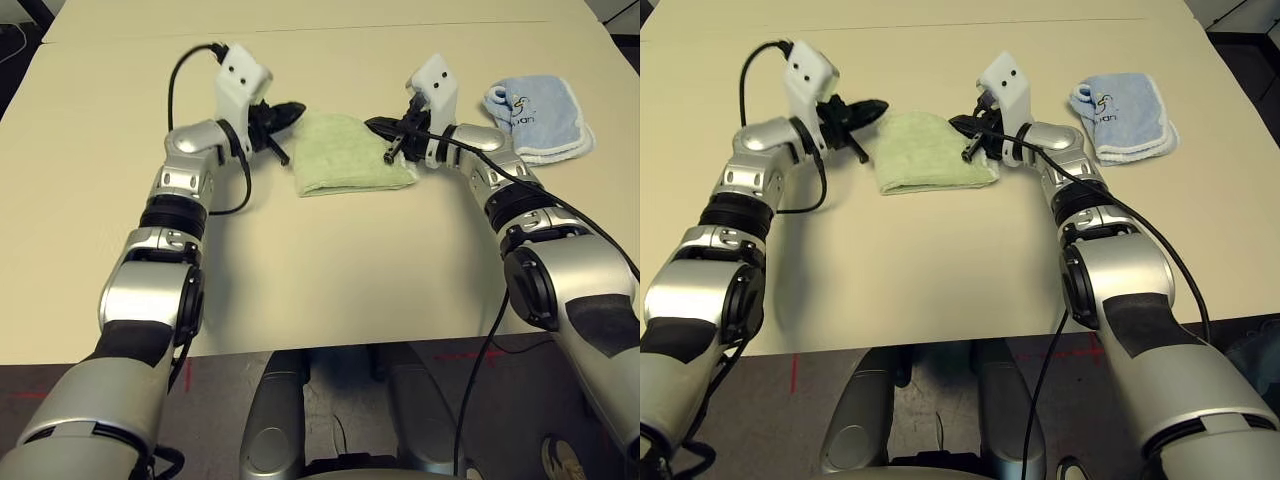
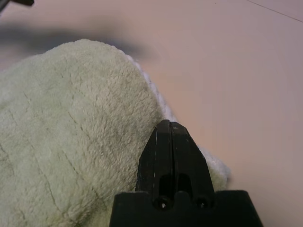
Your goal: Fold the towel and set it aside.
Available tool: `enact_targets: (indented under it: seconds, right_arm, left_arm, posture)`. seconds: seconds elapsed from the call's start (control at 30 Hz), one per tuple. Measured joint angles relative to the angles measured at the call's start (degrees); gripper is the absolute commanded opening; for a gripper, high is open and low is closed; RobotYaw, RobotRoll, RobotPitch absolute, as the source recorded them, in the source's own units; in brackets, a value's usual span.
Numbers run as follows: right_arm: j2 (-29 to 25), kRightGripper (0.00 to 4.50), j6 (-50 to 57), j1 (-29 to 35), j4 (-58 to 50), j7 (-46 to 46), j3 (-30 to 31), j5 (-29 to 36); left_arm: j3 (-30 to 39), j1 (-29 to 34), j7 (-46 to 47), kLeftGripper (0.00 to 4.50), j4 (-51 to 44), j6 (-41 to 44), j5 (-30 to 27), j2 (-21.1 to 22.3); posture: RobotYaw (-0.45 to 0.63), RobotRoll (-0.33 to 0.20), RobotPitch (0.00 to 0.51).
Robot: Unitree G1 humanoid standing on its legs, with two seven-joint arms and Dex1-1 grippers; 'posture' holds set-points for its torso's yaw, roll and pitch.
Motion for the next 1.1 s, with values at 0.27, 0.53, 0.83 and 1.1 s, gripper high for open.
enact_targets:
  seconds: [0.27,0.53,0.83,1.1]
  right_arm:
    - [-0.2,0.00,-0.1,0.0,0.0,0.8,0.0,0.0]
    - [-0.4,0.00,-0.1,0.0,0.0,1.2,0.0,0.0]
    - [-0.4,0.00,-0.1,-0.1,0.0,1.2,0.2,-0.3]
    - [-1.0,0.00,-1.2,-1.1,0.0,0.7,5.6,-5.4]
  left_arm:
    - [2.6,-0.3,-9.9,0.04,-4.6,6.4,-7.0,-0.6]
    - [0.5,6.2,-14.6,0.04,-10.3,11.4,-8.0,-1.8]
    - [-4.2,8.9,-14.7,0.04,-9.0,9.3,-3.4,-2.2]
    - [-7.5,5.4,-12.1,0.04,-2.4,7.3,1.1,-2.2]
  posture:
    - [0.14,0.000,0.382]
    - [0.13,0.000,0.390]
    - [0.13,0.000,0.394]
    - [0.12,0.000,0.387]
